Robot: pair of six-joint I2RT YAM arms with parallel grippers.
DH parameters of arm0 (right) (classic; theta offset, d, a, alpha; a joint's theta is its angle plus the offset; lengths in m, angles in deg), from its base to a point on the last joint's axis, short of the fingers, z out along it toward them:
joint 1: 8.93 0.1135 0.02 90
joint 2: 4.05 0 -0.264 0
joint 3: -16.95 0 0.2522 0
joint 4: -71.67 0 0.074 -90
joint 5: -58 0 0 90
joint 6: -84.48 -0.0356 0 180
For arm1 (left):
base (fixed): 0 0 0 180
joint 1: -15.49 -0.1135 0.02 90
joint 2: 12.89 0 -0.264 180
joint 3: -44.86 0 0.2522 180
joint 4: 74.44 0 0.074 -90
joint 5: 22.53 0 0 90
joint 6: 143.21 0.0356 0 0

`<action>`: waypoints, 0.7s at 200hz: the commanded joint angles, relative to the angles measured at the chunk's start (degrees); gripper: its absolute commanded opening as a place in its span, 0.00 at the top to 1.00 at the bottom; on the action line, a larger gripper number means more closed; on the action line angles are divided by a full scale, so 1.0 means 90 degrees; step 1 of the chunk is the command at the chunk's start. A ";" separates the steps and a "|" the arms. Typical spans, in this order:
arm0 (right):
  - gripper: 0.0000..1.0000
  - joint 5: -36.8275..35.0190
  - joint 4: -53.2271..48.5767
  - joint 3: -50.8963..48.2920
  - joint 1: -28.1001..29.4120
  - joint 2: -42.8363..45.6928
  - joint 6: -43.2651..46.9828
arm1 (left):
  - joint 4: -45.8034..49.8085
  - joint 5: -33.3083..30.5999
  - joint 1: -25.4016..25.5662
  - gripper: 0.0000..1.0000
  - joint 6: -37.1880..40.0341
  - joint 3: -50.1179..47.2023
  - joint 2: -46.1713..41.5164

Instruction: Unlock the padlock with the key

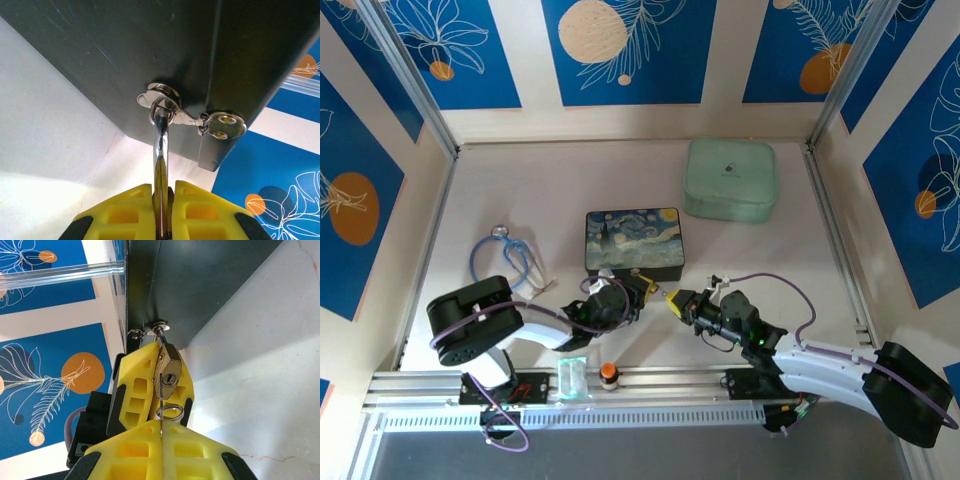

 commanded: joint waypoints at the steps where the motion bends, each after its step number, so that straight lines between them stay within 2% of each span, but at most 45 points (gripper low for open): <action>1: 1.00 0.0219 -0.0067 0.0072 -0.0045 -0.0025 0.0109 | -0.0672 -0.0096 -0.0006 1.00 -0.0009 0.0185 0.0092; 88: 1.00 0.0187 0.0374 -0.0012 -0.0065 -0.0269 0.0061 | -0.0700 0.0013 0.0005 1.00 -0.0107 0.0197 0.0079; 140: 1.00 -0.0216 -0.0329 -0.0054 0.0101 0.0347 0.0110 | -0.0479 -0.0072 0.0028 1.00 -0.0097 0.0174 0.0005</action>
